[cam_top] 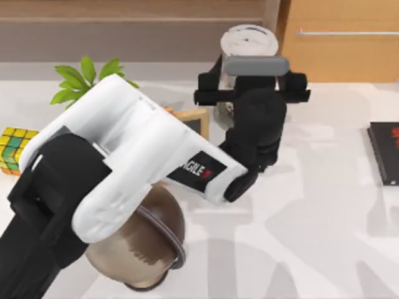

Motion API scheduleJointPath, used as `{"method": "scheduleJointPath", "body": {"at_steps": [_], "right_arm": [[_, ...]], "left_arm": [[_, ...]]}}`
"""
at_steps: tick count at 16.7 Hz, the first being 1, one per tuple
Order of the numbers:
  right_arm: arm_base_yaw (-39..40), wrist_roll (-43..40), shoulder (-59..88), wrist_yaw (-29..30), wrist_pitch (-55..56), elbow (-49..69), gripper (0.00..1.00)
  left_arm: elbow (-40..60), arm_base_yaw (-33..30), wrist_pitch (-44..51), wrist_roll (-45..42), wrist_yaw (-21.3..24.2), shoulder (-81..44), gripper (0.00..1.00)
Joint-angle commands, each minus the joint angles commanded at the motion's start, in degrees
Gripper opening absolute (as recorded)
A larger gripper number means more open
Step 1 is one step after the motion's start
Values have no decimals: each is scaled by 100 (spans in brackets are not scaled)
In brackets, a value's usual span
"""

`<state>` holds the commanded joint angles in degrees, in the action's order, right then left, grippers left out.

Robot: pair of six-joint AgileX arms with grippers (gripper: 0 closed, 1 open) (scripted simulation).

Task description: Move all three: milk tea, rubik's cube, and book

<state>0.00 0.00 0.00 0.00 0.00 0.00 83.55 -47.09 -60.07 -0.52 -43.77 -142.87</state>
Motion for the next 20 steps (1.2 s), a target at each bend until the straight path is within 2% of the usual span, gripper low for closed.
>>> {"method": "scheduleJointPath", "body": {"at_steps": [10, 17, 20], "right_arm": [[0, 0, 0, 0, 0, 0, 100], [0, 0, 0, 0, 0, 0, 100], [0, 0, 0, 0, 0, 0, 100]], "left_arm": [[187, -194, -107, 2, -69, 94, 100], [-617, -277, -364, -13, -261, 293, 100], [-658, -273, -377, -15, -272, 303, 100]]}}
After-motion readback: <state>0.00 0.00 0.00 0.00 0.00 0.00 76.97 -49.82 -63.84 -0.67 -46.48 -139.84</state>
